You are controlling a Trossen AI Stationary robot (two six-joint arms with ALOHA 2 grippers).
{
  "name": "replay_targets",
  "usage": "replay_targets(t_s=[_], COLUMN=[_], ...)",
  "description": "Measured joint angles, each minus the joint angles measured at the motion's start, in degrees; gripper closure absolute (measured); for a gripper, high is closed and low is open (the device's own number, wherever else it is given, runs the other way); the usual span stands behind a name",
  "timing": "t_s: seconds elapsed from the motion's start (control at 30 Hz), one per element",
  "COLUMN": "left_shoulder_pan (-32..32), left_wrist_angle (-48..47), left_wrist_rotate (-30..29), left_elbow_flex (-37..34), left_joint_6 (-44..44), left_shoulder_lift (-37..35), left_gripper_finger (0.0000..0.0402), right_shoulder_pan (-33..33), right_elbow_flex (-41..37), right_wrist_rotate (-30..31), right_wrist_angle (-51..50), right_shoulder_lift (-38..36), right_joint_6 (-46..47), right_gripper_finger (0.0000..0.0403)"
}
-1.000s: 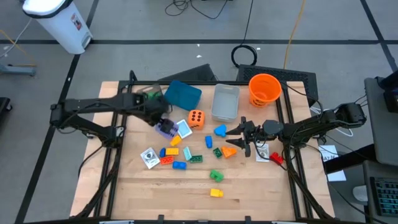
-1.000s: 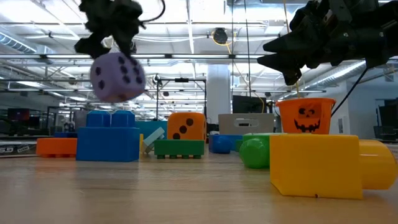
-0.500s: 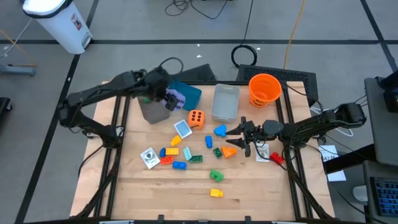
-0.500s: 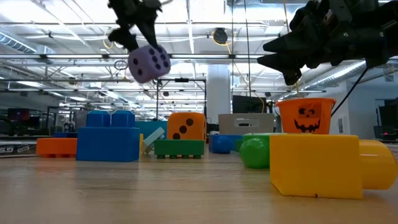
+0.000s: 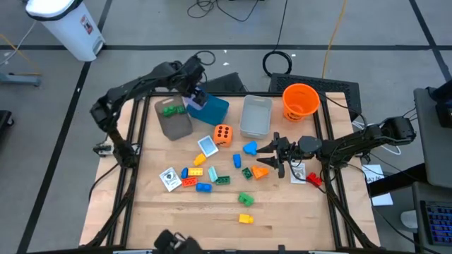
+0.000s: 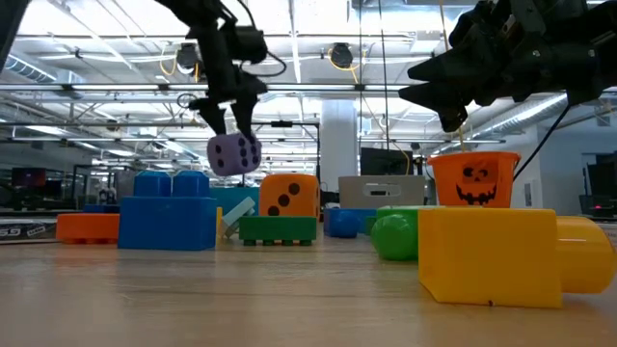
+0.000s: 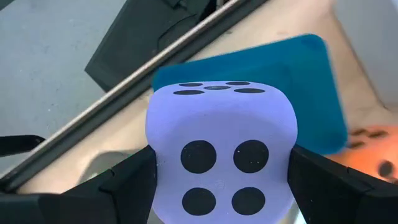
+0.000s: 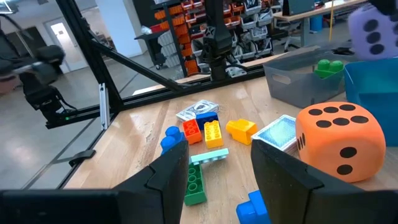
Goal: Pick & Place Toys
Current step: Put the purple dice into the blue bin
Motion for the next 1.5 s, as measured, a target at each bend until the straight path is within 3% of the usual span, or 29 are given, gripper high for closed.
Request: replay_targets(t_s=[0.23,0.53,0.73,1.5], left_shoulder_pan=[3.4,2.6,1.9,1.5], left_wrist_angle=[0.0,-0.3,-2.6,-4.3], left_wrist_rotate=[1.7,1.7,-1.4,-1.8], left_elbow_flex=[3.2,5.6,5.6,5.6], left_joint_6=[0.3,-0.9,-3.7,-6.1], left_shoulder_lift=[5.1,10.2,10.4,11.1], left_gripper_finger=[0.0088,0.0087,0.0087,0.0087], right_shoulder_pan=[0.0,0.0,0.0,0.0], right_elbow_flex=[0.0,0.0,0.0,0.0], right_wrist_rotate=[0.0,0.0,0.0,0.0], right_wrist_angle=[0.0,0.0,0.0,0.0], right_shoulder_lift=[0.0,0.0,0.0,0.0], right_joint_6=[0.0,0.0,0.0,0.0], right_gripper_finger=[0.0236,0.0236,0.0236,0.0236])
